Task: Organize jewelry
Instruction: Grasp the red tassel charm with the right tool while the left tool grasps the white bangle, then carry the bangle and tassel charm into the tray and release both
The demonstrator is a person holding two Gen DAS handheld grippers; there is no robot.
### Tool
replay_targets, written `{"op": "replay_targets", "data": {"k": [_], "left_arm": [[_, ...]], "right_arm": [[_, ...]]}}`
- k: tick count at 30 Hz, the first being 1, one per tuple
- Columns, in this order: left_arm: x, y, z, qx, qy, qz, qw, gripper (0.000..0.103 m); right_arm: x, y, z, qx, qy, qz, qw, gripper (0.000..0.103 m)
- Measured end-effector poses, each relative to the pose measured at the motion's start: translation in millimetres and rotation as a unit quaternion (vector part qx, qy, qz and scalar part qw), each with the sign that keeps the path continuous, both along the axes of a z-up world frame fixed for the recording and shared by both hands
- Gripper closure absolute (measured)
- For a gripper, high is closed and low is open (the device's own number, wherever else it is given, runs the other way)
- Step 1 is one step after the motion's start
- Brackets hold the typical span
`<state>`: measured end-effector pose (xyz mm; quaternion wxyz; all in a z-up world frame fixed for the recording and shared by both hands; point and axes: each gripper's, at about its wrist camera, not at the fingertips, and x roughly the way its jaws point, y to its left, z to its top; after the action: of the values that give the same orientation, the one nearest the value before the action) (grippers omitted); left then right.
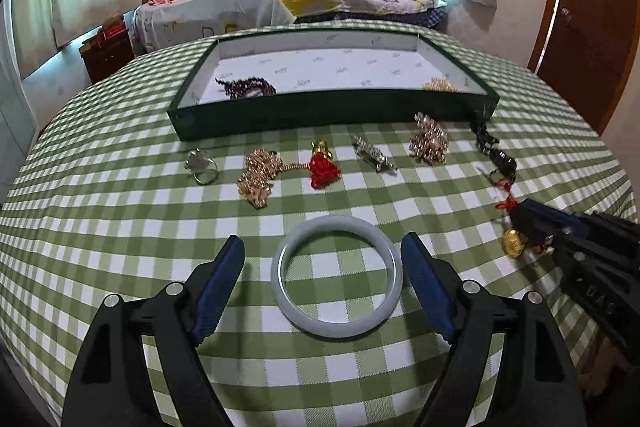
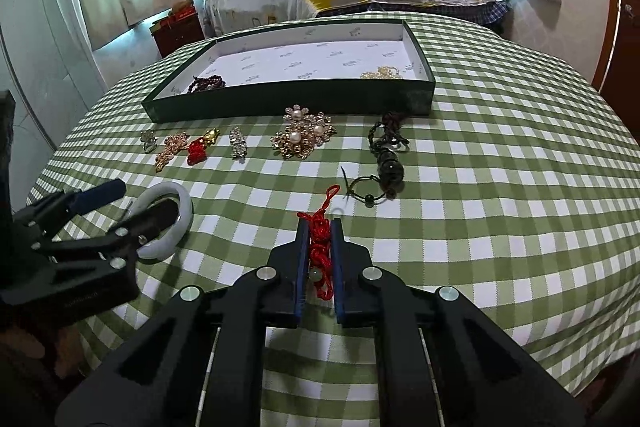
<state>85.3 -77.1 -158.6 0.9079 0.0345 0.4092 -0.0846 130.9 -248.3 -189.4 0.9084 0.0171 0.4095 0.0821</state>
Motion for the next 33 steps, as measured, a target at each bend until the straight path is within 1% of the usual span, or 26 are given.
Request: {"op": "replay_targets", "data": {"k": [5,7,8,10,13,15,16,17,22,28,33], "left_arm": [[1.8,-3.0,-7.9,0.005,0.010,0.000,0.9999,0.023],[1.3,-5.5,-10.4,0.016,0.007,0.002,0.9998,0.019],[0.8,-5.4,-10.8,0.017,0.005,0.005,0.9998,0.019],[1.2,-2.7,-11.5,0.010,0.006,0.005,0.9999,0.019],[-0.3,-1.6,-12.0,0.010,0.005,0.003,0.9999,0.019],[-1.1,-1.9,-11.9,0.010,0.004,-0.002,0.9999,0.023],[-2.9,-2.9,-10.9,0.010,0.000,-0.009,0.9999,0.032],[-3.7,-4.4,-9.9,0.013,-0.003,-0.014,0.9998,0.034],[-5.3,-3.9,-7.6,0.015,-0.004,-0.018,0.9997,0.035],[-7.8,-1.6,6.5,0.019,-0.033,-0.019,0.9991,0.035],[-2.1,3.6,17.7,0.015,-0.044,-0.014,0.9988,0.035]], "right_arm": [[0.5,-2.4,-1.7,0.006,0.002,-0.003,1.000,0.092],[0.7,-2.4,-2.2,0.007,0.003,-0.003,1.000,0.092],[0.7,-2.1,-2.3,0.007,0.003,-0.003,1.000,0.092],[0.7,-1.6,-2.5,0.006,0.003,-0.003,1.000,0.092],[0.7,-1.5,-2.7,0.006,0.004,-0.003,1.000,0.092],[0.7,-0.6,-3.2,0.005,0.004,-0.003,1.000,0.092],[0.6,-0.2,-3.3,0.004,0.004,-0.003,1.000,0.092],[0.6,0.4,-3.4,0.003,0.004,-0.002,1.000,0.092],[-0.1,3.2,-2.3,0.002,0.000,0.000,1.000,0.092],[-1.3,3.9,5.9,0.011,-0.012,0.001,1.000,0.092],[0.4,3.7,17.3,0.019,-0.023,0.001,1.000,0.092]]}}
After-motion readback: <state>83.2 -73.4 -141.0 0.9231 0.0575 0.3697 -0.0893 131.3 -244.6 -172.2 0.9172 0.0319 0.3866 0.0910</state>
